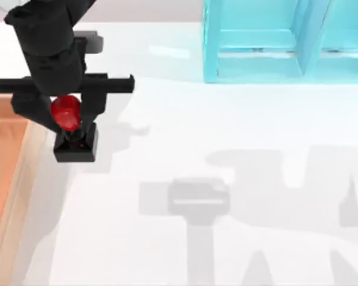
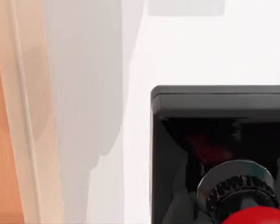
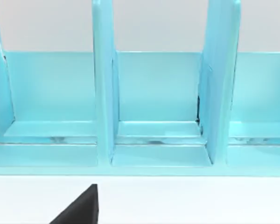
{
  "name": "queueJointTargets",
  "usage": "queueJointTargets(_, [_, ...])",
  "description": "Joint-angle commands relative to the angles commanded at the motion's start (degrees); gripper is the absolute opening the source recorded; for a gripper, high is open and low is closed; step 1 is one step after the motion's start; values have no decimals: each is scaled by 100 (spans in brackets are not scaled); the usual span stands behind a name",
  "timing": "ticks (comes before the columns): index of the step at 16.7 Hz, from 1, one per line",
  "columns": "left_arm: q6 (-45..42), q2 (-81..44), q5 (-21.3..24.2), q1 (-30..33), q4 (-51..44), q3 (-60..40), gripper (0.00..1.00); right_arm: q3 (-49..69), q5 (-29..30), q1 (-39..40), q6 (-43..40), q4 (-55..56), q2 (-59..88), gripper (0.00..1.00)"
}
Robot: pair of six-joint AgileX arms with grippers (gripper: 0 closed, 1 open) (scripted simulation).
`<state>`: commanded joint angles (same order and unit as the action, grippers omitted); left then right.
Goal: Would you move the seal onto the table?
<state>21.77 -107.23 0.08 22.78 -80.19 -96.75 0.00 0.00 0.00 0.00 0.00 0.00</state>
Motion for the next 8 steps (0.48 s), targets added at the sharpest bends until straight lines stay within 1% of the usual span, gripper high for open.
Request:
queueJointTargets(3, [668, -1089, 35, 650, 463, -612, 0, 0, 0, 0, 0, 0, 0, 100])
queueJointTargets(5, [981, -1535, 38, 1024, 704, -904, 0, 0, 0, 0, 0, 0, 0, 100])
queueJointTargets(8, [1161, -1767, 0, 1228, 804, -1033, 0, 0, 0, 0, 0, 0, 0, 100])
